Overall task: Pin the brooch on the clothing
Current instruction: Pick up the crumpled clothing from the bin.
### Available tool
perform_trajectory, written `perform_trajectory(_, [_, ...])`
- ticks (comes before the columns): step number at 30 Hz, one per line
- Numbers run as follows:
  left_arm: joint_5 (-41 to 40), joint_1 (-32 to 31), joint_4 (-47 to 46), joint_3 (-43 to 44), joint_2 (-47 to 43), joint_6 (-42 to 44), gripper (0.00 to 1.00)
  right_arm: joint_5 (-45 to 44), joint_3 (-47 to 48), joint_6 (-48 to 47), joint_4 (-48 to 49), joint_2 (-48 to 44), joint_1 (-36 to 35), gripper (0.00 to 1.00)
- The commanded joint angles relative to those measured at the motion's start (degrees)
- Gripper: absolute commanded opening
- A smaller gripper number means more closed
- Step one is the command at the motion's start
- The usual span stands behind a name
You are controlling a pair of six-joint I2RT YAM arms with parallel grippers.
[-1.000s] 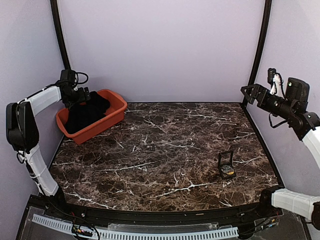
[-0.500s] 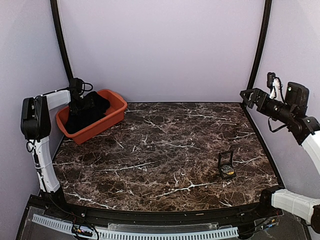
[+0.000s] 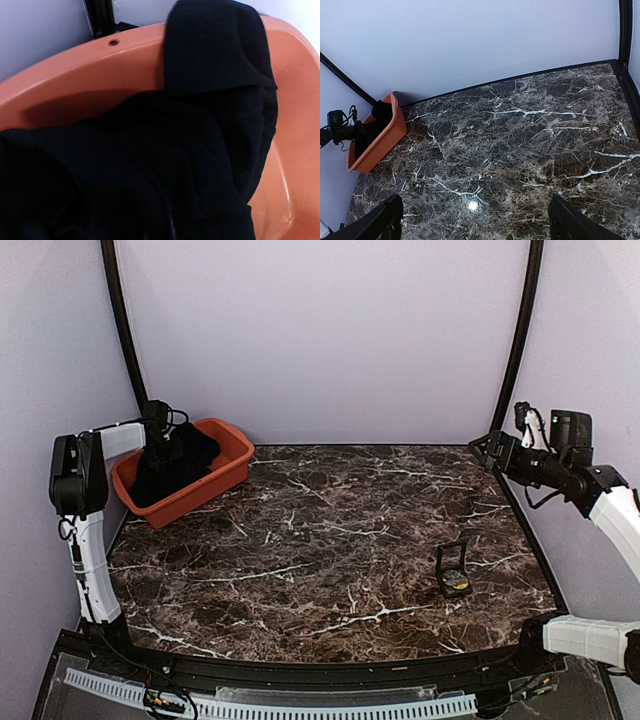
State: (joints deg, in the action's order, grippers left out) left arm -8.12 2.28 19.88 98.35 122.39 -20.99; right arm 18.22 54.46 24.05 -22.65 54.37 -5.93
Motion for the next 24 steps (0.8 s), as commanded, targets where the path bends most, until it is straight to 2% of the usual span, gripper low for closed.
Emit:
perform_trajectory(1, [1.26, 0.09, 0.74, 2.92, -1.08, 1.38, 0.01, -0.87, -0.70, -1.07, -0.42, -0.03, -0.46, 0.99])
perform_trajectory(6, [5.19, 0.06, -1.51, 2.64, -5.58, 1.15, 0.01, -2.24, -1.14, -2.16, -1.44, 1.81, -0.97, 0.99])
perform_trajectory(13, [11.34, -2.57, -4.29, 4.13, -16.49, 0.88, 0.01, -0.78, -1.19, -1.01, -0.01, 3.69, -2.21, 0.99])
perform_trajectory(20, [20.79, -9.44, -4.91, 12.60, -22.70, 2.86, 0.01, 11.97, -1.43, 1.82, 8.07, 6.36, -4.07, 0.99])
perform_trajectory(24, [24.48, -13.72, -5.53, 13.52, -26.57, 3.93, 0.01, 15.61, 0.50, 0.49, 8.41, 7.90, -4.94, 0.99])
